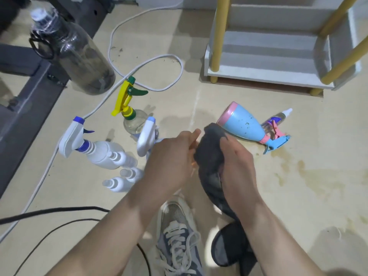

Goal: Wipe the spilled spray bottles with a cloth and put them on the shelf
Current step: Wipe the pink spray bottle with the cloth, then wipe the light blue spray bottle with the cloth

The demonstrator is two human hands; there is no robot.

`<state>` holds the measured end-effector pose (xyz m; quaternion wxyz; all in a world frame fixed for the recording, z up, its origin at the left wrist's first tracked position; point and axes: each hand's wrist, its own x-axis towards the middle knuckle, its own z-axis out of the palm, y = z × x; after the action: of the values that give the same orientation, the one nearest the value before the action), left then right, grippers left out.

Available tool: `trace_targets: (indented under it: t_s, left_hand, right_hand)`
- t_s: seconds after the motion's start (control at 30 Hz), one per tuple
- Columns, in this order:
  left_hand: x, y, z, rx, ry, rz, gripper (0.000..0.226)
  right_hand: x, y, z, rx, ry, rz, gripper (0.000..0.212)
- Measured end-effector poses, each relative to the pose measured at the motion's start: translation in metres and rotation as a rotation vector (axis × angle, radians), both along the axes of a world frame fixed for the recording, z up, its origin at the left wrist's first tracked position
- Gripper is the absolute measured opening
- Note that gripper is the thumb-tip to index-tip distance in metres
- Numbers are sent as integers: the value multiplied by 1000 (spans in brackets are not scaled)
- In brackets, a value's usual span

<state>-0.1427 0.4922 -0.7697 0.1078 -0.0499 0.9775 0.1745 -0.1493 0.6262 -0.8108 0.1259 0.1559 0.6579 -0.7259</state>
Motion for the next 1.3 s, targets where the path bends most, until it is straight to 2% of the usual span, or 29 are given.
trace_targets:
  t_s: [0.1,0.17,0.23,0.3,0.37,0.43,0.53,0.57,0.73,0.87,0.93,1.0,1.1,1.17,1.23,1.3]
  left_hand:
    - [-4,-5,2,-81,24,-17,10]
    - [-8,-6,-2,-179,62,-48,12]
    - [-14,-6,-4,-288,182,-98,10]
    - [-23,-7,-8,-351,306,-137,11]
    - [-33,-7,-10,-432,394,-111,8]
    - [-44,-4,-4,-376,298,-51,8]
    - [-62,-1,1,-225,56,57,25]
    - [-66,-1,1,-222,46,55,28]
    - [-89,-1,8,-411,35,30,36]
    - [-91,8,12,-547,-22,21,43]
    - [-87,22,12,-605,49,-63,47]
    - [-84,43,2,-548,157,-215,45]
    - [-73,88,-29,-333,79,-464,24]
    - [-62,119,-52,-304,43,-632,14]
    - [-54,143,-75,-367,9,-785,25]
    - [-58,163,-93,-453,-15,-845,34]
  right_hand:
    - [7,-30,13,-117,13,156,30]
    - [6,-42,-5,10,65,163,33]
    - [2,-43,-26,203,73,167,35]
    - [-2,-37,-41,356,-11,184,35]
    - [-1,-23,-48,381,-130,214,28]
    - [1,-8,-47,284,-233,201,23]
    - [3,12,-31,-89,-375,15,27]
    - [4,19,-23,-170,-428,-47,26]
    - [14,60,-7,-386,-530,-259,32]
    - [15,105,-1,-373,-489,-313,23]
    - [14,123,-2,-303,-441,-313,16]
    - [14,136,-7,-178,-384,-345,16]
    - [15,149,-13,34,-309,-449,8]
    - [18,156,-17,136,-287,-521,4]
    - [21,163,-21,200,-279,-559,6]
    - [22,171,-26,173,-282,-599,8]
